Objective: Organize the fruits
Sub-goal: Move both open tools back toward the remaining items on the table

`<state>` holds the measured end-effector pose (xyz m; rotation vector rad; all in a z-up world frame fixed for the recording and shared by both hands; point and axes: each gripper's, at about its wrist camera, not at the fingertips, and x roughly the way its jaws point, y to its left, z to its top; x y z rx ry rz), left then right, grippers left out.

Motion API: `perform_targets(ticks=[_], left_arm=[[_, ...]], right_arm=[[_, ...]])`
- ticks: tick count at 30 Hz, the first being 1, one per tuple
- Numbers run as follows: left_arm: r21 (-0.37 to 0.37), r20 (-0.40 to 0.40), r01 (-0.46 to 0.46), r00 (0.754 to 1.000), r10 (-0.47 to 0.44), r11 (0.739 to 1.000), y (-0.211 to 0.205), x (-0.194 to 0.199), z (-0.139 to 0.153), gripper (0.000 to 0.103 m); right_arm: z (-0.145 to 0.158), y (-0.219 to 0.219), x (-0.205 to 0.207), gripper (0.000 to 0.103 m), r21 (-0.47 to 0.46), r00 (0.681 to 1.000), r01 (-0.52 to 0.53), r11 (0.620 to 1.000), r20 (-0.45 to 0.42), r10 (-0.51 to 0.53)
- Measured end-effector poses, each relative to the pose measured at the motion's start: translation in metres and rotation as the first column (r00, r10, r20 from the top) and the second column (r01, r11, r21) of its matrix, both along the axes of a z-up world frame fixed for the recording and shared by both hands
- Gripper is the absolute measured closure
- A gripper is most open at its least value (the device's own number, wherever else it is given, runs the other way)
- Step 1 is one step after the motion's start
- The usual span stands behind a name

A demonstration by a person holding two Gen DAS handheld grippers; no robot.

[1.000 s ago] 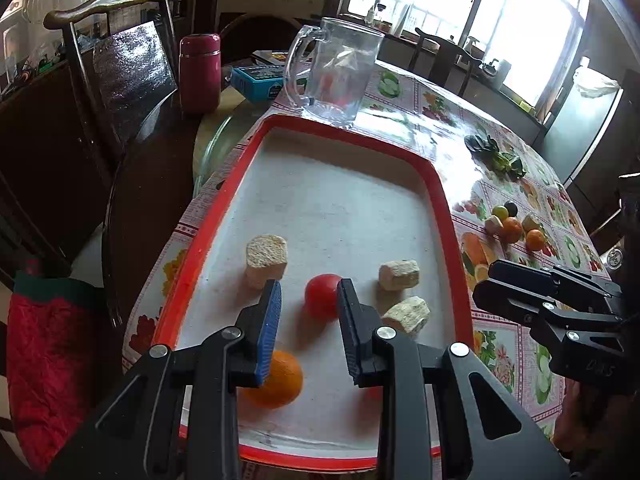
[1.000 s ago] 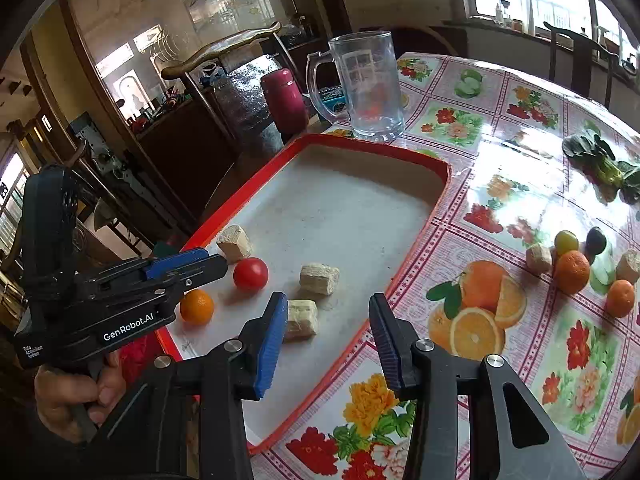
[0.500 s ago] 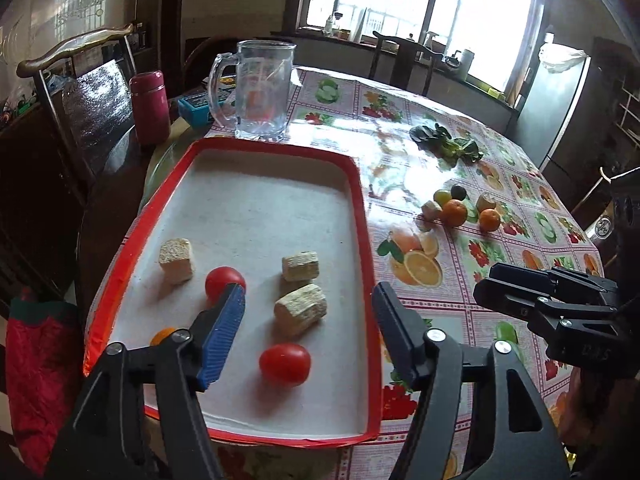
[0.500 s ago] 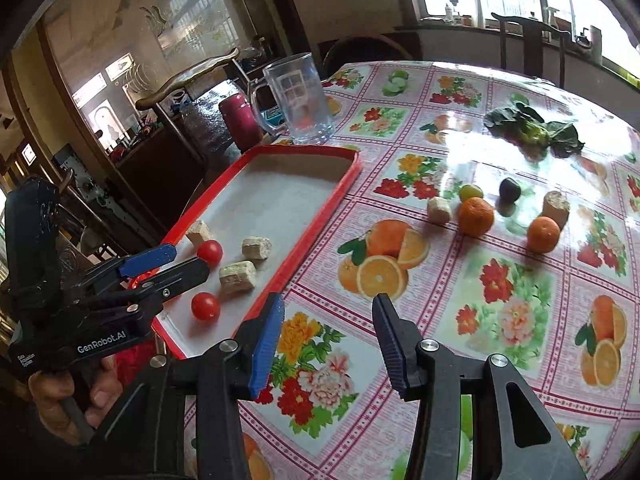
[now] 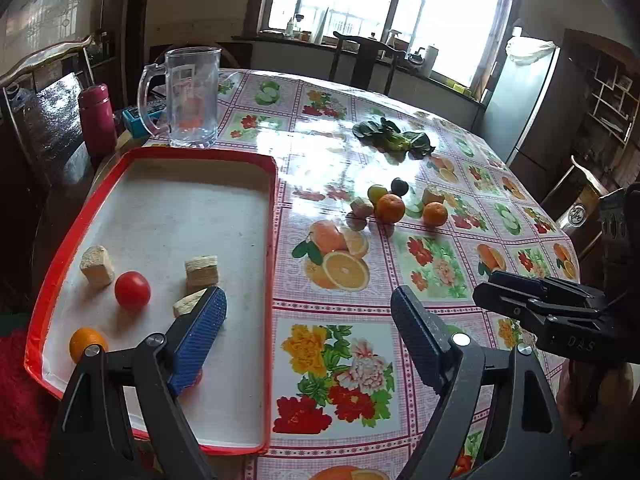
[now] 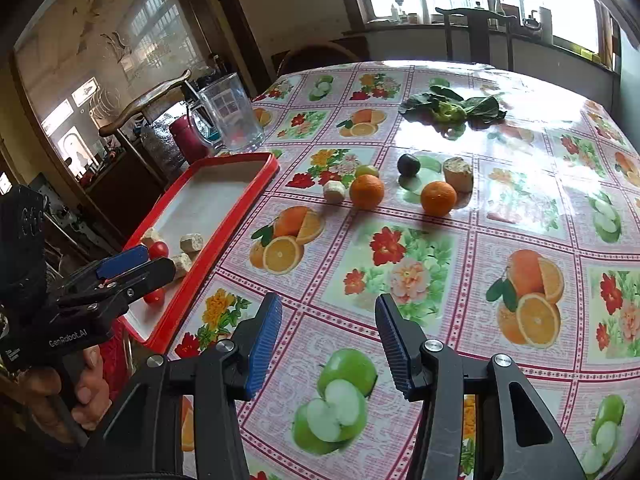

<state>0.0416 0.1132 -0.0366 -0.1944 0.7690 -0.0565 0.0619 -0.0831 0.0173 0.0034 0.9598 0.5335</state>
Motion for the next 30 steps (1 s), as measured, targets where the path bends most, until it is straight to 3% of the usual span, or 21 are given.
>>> perform_targets(ticks=[13, 30], left_arm=[[0.036, -0.034, 0.069, 0.997, -0.067, 0.997, -0.037, 0.025, -0.004, 0.018], [0.079, -0.067, 0.127, 0.990, -0.122, 0.989, -0.055, 0.069, -0.013, 0.018]], right_arm=[[-0.013, -0.041, 0.015, 0.053, 0.009, 0.996, 0.084, 0.996, -0.027, -0.084], [-0.029, -0.046, 0.062, 0.054, -0.021, 0.994, 0.095, 0.995, -0.058, -0.096]])
